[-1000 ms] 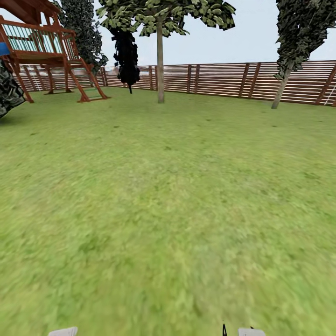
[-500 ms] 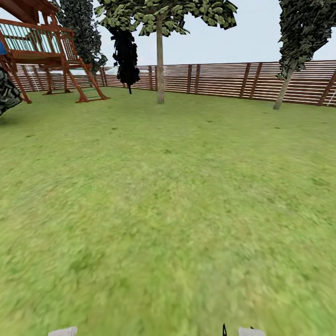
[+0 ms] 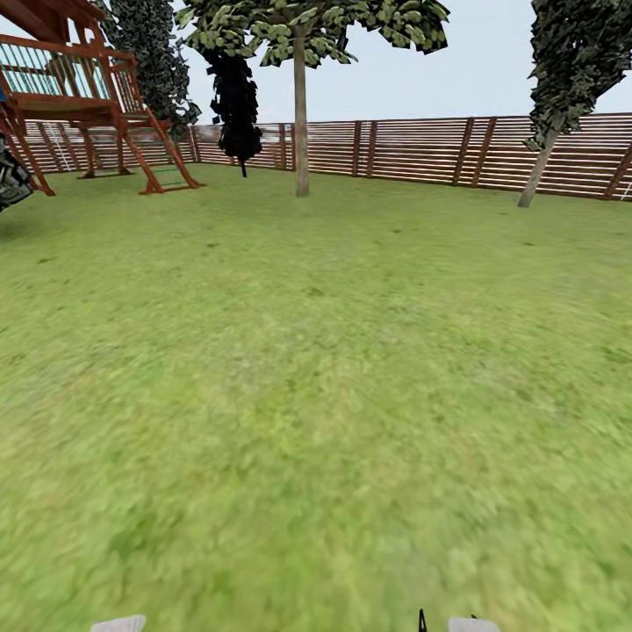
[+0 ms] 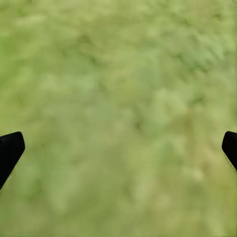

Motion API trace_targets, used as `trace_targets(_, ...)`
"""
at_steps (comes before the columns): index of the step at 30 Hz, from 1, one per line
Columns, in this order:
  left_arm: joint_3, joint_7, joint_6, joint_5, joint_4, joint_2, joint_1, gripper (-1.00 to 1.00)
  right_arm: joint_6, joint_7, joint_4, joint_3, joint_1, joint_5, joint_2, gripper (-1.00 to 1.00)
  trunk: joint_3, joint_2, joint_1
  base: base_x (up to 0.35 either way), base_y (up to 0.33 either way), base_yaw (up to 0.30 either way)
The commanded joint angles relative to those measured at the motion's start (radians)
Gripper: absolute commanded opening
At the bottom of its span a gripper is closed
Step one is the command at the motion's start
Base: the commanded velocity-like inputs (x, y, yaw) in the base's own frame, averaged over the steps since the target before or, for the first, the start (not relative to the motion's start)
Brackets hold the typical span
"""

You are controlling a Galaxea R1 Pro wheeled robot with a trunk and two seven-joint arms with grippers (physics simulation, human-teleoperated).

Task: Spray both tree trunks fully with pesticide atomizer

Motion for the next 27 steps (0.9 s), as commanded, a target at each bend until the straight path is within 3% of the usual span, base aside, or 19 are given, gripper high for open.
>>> trace_targets(1,0.0,0.0,0.0,0.0,0.0,0.0,0.0,-1.0,0.0,0.0,0.0,0.0,0.0,0.0,0.0,1.0,0.0,0.0,0.0,0.339,0.0,0.0)
trace_targets(27,0.0,0.0,0.001,0.0,0.0,0.0,0.0,-1.0,0.0,0.0,0.0,0.0,0.0,0.0,0.0,1.0,0.0,0.0,0.0,0.34,0.0,0.0)
